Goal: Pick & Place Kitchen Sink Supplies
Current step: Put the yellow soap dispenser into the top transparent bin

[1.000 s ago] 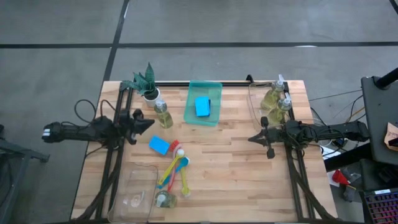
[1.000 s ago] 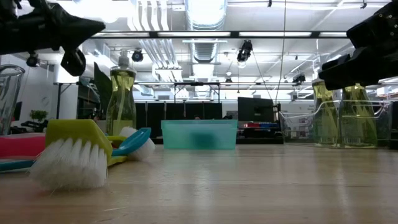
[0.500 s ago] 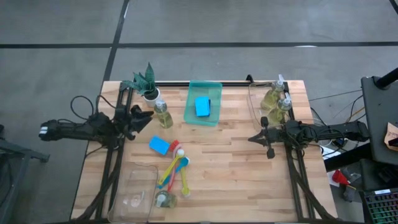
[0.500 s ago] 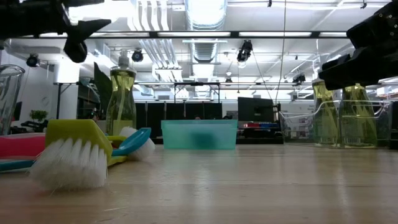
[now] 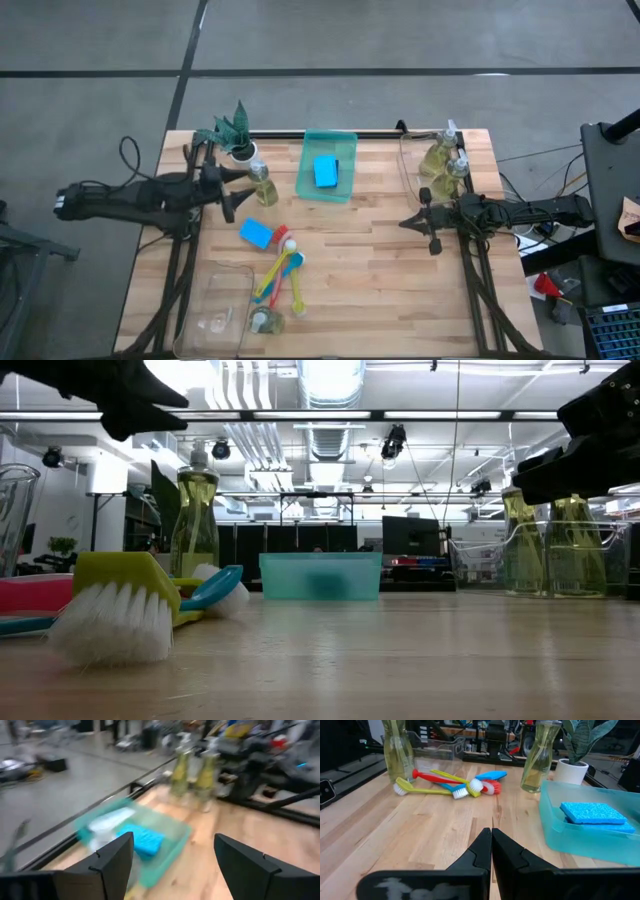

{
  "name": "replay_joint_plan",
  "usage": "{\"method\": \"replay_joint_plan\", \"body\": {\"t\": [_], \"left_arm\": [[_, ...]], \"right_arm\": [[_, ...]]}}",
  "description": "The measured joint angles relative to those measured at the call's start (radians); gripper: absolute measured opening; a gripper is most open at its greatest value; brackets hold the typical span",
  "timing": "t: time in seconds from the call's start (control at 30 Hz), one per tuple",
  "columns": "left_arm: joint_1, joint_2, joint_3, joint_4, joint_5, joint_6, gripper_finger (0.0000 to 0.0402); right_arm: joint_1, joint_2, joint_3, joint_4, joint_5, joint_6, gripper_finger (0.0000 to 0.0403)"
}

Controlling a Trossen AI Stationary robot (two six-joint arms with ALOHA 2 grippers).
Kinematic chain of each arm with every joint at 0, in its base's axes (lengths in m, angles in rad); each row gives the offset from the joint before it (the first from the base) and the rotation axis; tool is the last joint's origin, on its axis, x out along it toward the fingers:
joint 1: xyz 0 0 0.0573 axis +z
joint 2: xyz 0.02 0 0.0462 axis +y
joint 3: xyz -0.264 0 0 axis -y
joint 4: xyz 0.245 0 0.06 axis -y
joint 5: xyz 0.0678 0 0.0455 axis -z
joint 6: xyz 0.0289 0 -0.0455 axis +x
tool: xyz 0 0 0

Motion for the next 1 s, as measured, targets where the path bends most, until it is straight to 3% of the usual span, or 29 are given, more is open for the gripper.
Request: {"method": "replay_joint_plan", "body": {"t": [0.37, 0.7, 1.0], "left_arm": [[0.0, 0.076, 0.07, -0.146, -0.076, -0.033, 0.0269], [0.0, 0.094, 0.062, -0.149, -0.263, -0.016, 0.0269], [0.022, 0.166, 0.061, -0.092, -0.28, 0.003, 0.0268]], "right_arm": [[0.0, 0.0, 0.0, 0.0, 0.0, 0.0, 0.0008], [0.0, 0.0, 0.0, 0.0, 0.0, 0.0, 0.0008], [0.0, 0.0, 0.0, 0.0, 0.0, 0.0, 0.0008]]}}
